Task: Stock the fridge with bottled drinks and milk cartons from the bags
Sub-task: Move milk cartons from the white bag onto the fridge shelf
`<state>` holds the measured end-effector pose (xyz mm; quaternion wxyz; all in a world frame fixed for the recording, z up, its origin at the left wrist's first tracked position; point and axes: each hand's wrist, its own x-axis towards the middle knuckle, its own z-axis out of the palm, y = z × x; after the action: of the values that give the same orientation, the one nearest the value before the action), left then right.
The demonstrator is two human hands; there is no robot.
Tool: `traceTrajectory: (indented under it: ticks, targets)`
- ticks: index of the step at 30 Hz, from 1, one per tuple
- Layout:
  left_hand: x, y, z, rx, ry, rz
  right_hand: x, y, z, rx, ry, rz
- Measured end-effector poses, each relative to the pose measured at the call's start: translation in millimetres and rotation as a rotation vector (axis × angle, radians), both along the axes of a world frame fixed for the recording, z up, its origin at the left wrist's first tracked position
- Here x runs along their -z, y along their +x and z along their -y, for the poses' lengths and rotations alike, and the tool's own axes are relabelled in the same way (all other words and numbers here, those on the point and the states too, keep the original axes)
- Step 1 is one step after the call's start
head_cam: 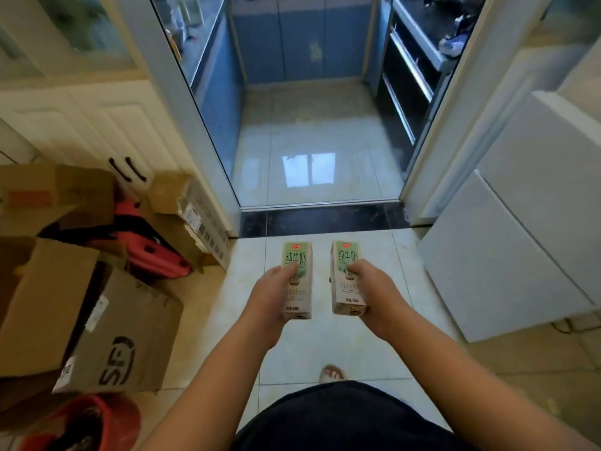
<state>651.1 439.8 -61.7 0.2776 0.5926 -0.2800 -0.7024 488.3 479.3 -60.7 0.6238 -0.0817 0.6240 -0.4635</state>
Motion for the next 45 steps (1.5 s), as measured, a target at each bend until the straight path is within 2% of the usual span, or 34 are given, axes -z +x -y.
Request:
traceTrajectory:
  ticks: [4, 9, 13, 21, 27, 33, 38, 45]
  targets:
    - [-11, -37, 51, 0.02, -0.098, 0.008, -12, -24, 51, -0.048, -0.063, -0.075]
    - [-15, -91, 112, 0.111, -0.172, 0.014, -15, -66, 95, 0.008, -0.246, -0.143]
    - [-16, -143, 159, 0.216, -0.215, -0.003, -11, -109, 128, 0.148, -0.281, -0.183]
    - [-36, -271, 262, 0.61, -0.378, -0.173, -32, -203, 204, 0.514, -0.29, -0.338]
    - [-68, -373, 319, 0.865, -0.547, -0.296, -69, -265, 248, 0.747, -0.295, -0.612]
    - [-112, -469, 331, 1.037, -0.741, -0.465, -122, -324, 251, 0.925, -0.375, -0.898]
    - [-165, -549, 316, 1.111, -0.852, -0.68, -169, -388, 238, 1.04, -0.477, -1.153]
    - [-243, -654, 287, 1.047, -1.017, -0.894, -237, -491, 216, 1.111, -0.687, -1.377]
